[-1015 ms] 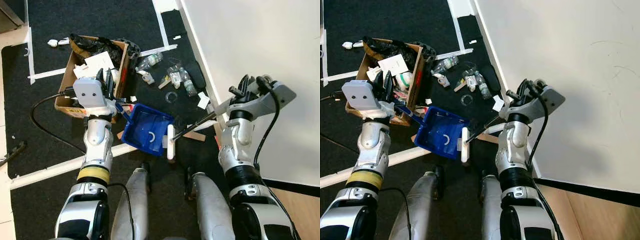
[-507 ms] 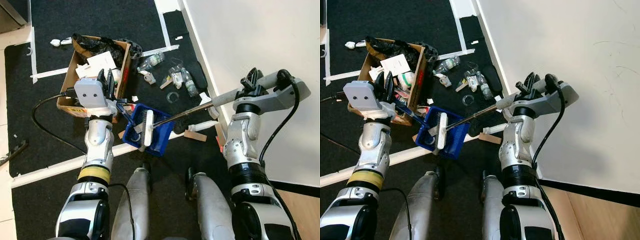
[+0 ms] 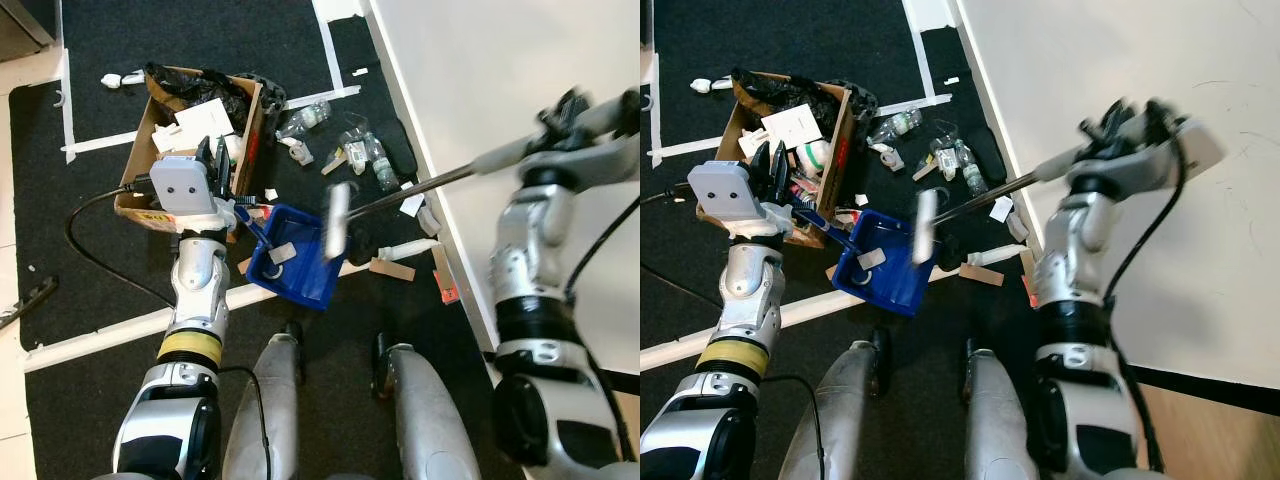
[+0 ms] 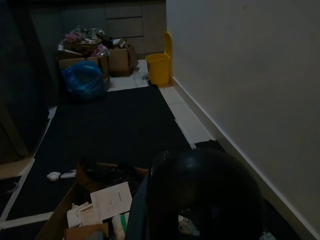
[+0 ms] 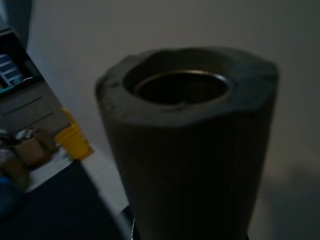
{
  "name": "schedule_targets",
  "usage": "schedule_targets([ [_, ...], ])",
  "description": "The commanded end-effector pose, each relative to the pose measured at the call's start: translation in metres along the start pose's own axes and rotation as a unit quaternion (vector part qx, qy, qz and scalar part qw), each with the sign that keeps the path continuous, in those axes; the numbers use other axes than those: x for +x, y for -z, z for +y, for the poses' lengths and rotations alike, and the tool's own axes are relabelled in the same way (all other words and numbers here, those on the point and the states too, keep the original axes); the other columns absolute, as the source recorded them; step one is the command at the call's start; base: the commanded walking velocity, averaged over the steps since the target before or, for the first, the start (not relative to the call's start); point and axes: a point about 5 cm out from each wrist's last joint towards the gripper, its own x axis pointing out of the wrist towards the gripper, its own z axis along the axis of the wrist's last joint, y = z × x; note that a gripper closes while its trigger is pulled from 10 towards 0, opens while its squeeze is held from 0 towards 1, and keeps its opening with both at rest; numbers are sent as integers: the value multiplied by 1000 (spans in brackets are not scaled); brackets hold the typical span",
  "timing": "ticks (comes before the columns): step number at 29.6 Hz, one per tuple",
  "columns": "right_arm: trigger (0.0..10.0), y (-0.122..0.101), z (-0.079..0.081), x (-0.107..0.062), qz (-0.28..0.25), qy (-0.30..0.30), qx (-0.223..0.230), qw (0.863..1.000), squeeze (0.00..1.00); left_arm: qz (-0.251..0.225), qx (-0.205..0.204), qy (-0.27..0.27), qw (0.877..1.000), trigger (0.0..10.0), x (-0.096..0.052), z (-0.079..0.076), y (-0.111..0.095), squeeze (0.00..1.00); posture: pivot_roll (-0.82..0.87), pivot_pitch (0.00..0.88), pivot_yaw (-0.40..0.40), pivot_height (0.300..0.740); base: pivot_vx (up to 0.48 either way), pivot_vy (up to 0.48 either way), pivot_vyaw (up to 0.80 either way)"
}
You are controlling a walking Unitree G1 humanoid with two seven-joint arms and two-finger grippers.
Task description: Sweep floor
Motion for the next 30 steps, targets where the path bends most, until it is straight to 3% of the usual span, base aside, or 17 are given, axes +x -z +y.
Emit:
schedule_targets([
  [1,10000,1,-2,-3,-11,-11,-38,999,0,54,-26,5,998,10000,-16,-13,21,0,17,394,-34,740,0,0,0],
  [2,10000,3,-2,-3,-12,-29,-74,997,0,53,-26,6,998,10000,-16,-13,21,0,20,397,-34,740,0,0,0],
  [3,10000,3,-2,-3,-12,-29,-74,997,0,53,-26,6,998,10000,-16,-13,21,0,20,397,-34,740,0,0,0],
  [8,10000,20,-7,-10,7,-87,-169,982,0,50,-26,10,998,10000,-16,-14,20,0,55,402,-33,740,0,0,0],
  [13,10000,33,-7,-16,29,-103,-191,976,0,40,-22,12,999,10000,-15,-11,14,0,111,419,-15,740,0,0,0],
  [19,10000,53,3,-29,50,-158,-237,957,0,28,-6,15,999,10000,-17,1,5,0,149,454,5,740,0,0,0],
  [27,10000,65,12,-44,81,-164,-189,965,0,29,-7,14,999,10000,-16,1,3,0,138,454,0,740,0,0,0],
  [29,10000,75,22,-58,111,-142,-118,977,0,30,-11,13,999,10000,-16,-1,2,0,124,453,-5,740,0,0,0],
  [30,10000,75,22,-58,111,-142,-118,977,0,30,-11,13,999,10000,-16,-1,2,0,124,453,-5,740,0,0,0],
])
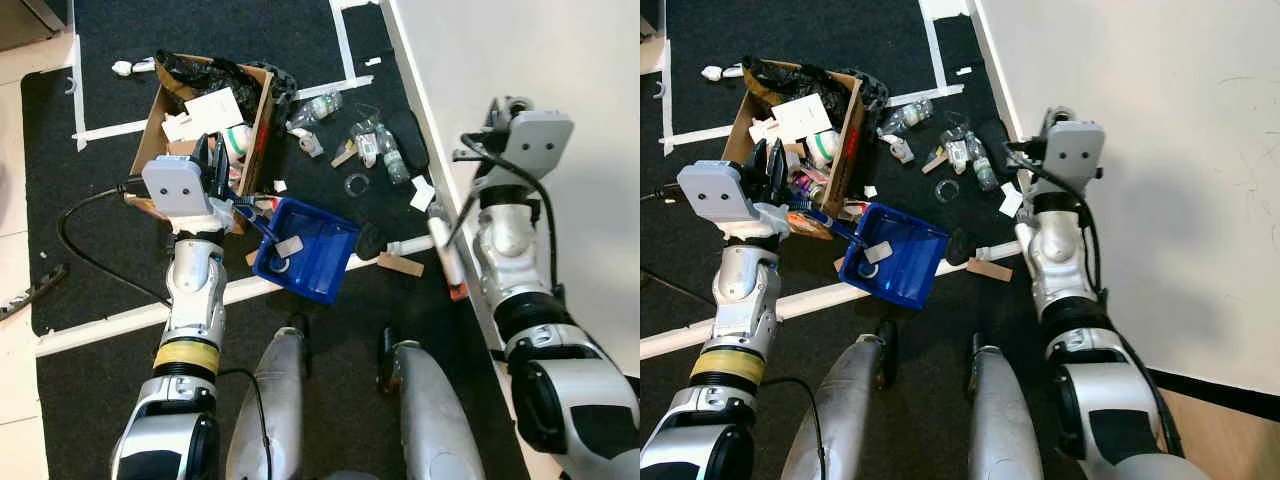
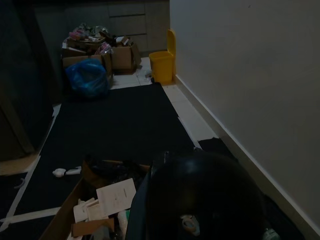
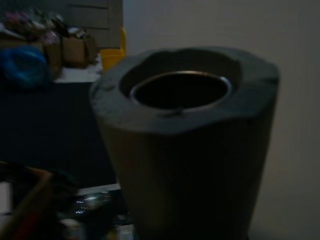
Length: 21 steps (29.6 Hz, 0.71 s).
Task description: Sweep floor
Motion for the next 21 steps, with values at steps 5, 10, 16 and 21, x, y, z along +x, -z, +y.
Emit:
schedule_targets([
  [5,10000,14,27,-23,36,38,138,989,0,43,-14,4,999,10000,-14,-6,16,0,114,451,-10,740,0,0,0],
  [10,10000,9,31,-23,31,63,181,981,0,45,-16,3,999,10000,-14,-6,16,0,108,448,-13,740,0,0,0],
  [16,10000,1,24,-17,18,109,247,963,0,47,-18,2,999,10000,-13,-7,17,0,91,436,-15,740,0,0,0],
  [21,10000,-4,22,-15,15,123,282,951,0,48,-20,3,999,10000,-12,-9,18,0,85,433,-16,740,0,0,0],
])
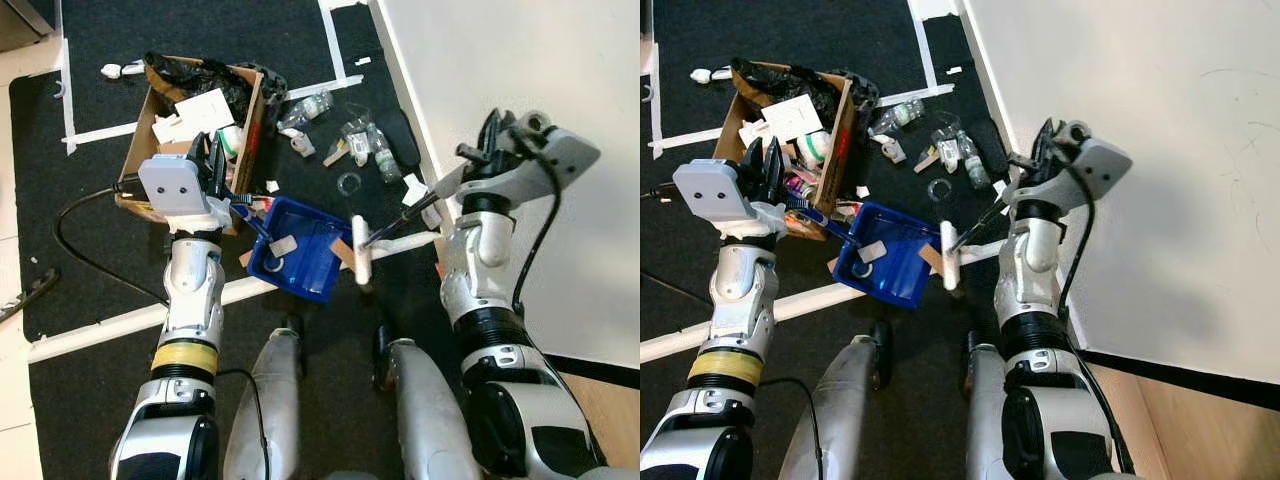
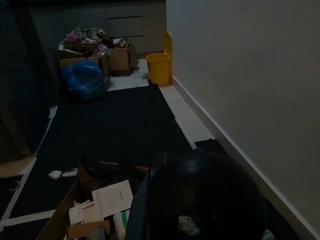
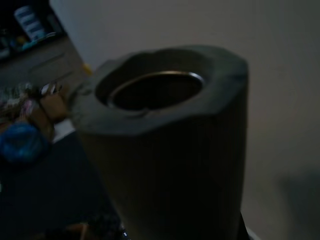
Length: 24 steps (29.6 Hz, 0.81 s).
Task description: Sweep floor
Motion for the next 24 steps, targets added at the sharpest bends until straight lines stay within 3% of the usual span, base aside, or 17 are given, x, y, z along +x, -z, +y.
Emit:
schedule_targets([
  [1,10000,11,8,-9,26,21,67,997,0,48,-21,13,999,10000,-11,-11,19,0,75,428,-17,740,0,0,0],
  [12,10000,-3,-2,-6,18,36,83,996,0,50,-26,13,998,10000,-10,-14,21,0,53,413,-23,740,0,0,0],
  [24,10000,-34,-14,18,-29,51,99,993,0,53,-32,12,998,10000,-9,-19,25,0,33,388,-34,740,0,0,0],
])
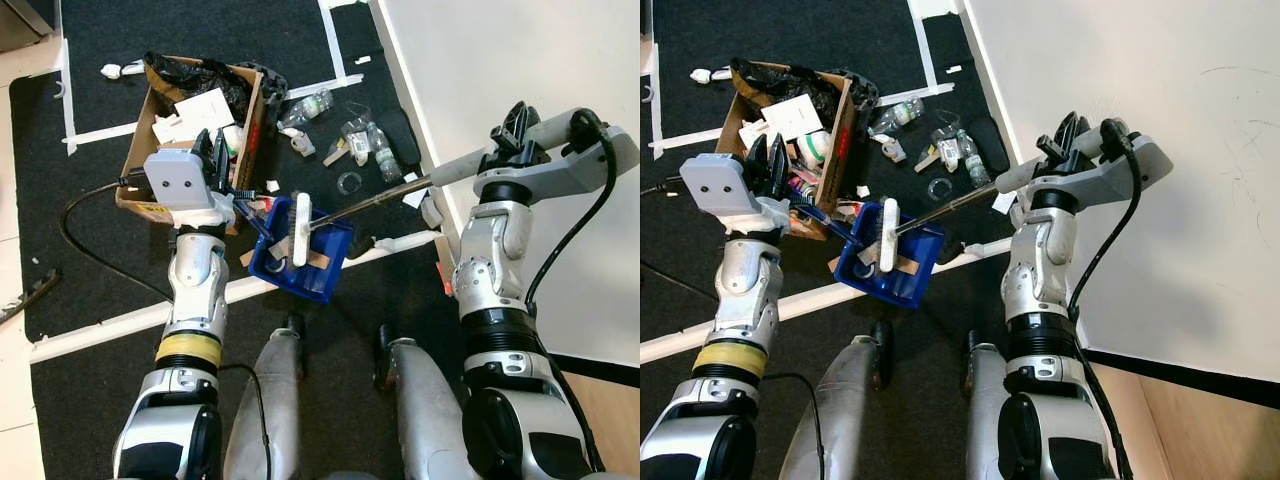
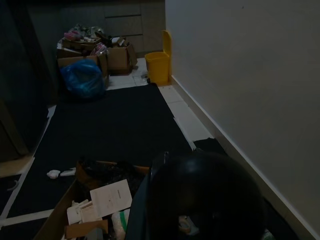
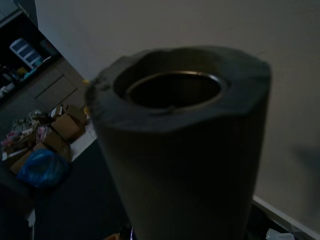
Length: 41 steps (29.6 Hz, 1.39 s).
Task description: Sweep floor
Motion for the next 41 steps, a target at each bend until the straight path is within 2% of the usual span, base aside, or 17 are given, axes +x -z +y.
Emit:
schedule_targets([
  [1,10000,-14,-3,6,-29,13,14,999,0,50,-31,7,998,10000,-14,-14,21,0,33,388,-34,740,0,0,0],
  [4,10000,-27,-11,16,-51,21,-11,998,0,58,-50,-2,997,10000,-14,-14,25,0,30,369,-39,740,0,0,0],
  [5,10000,-32,-18,18,-58,31,-22,998,0,58,-56,-6,997,10000,-13,-14,25,0,37,363,-43,740,0,0,0],
  [6,10000,-42,-33,23,-71,54,-40,995,0,56,-62,-10,996,10000,-11,-14,24,0,40,355,-45,740,0,0,0],
  [8,10000,-45,-37,24,-74,59,-45,994,0,56,-63,-11,996,10000,-11,-14,24,0,40,355,-45,740,0,0,0],
  [11,10000,-56,-52,26,-86,70,-91,990,0,55,-65,-11,996,10000,-9,-14,24,0,40,342,-49,740,0,0,0],
  [12,10000,-56,-52,26,-86,70,-91,990,0,55,-65,-11,996,10000,-9,-14,24,0,40,342,-49,740,0,0,0],
  [13,10000,-58,-60,26,-84,75,-119,986,0,55,-67,-11,996,10000,-8,-14,25,0,37,331,-51,740,0,0,0],
  [17,10000,-58,-66,25,-79,73,-154,982,0,56,-73,-11,996,10000,-8,-15,25,0,34,320,-51,740,0,0,0],
  [19,10000,-51,-69,20,-63,66,-183,979,0,57,-92,-6,994,10000,-5,-19,26,0,35,298,-50,740,0,0,0],
  [22,10000,-43,-73,14,-46,65,-201,976,0,57,-111,9,992,10000,-2,-26,25,0,45,285,-54,740,0,0,0],
  [24,10000,-38,-82,6,-33,66,-227,971,0,53,-120,17,991,10000,0,-30,24,0,52,277,-52,740,0,0,0],
  [32,10000,-36,-96,-4,-30,70,-268,960,0,51,-125,22,991,10000,2,-31,24,0,60,263,-36,740,0,0,0],
  [39,10000,-44,-97,0,-48,75,-280,956,0,55,-126,32,990,10000,1,-34,26,0,57,245,-26,740,0,0,0],
  [41,10000,-50,-97,4,-62,75,-300,949,0,59,-127,35,989,10000,2,-34,27,0,56,228,-23,740,0,0,0],
])
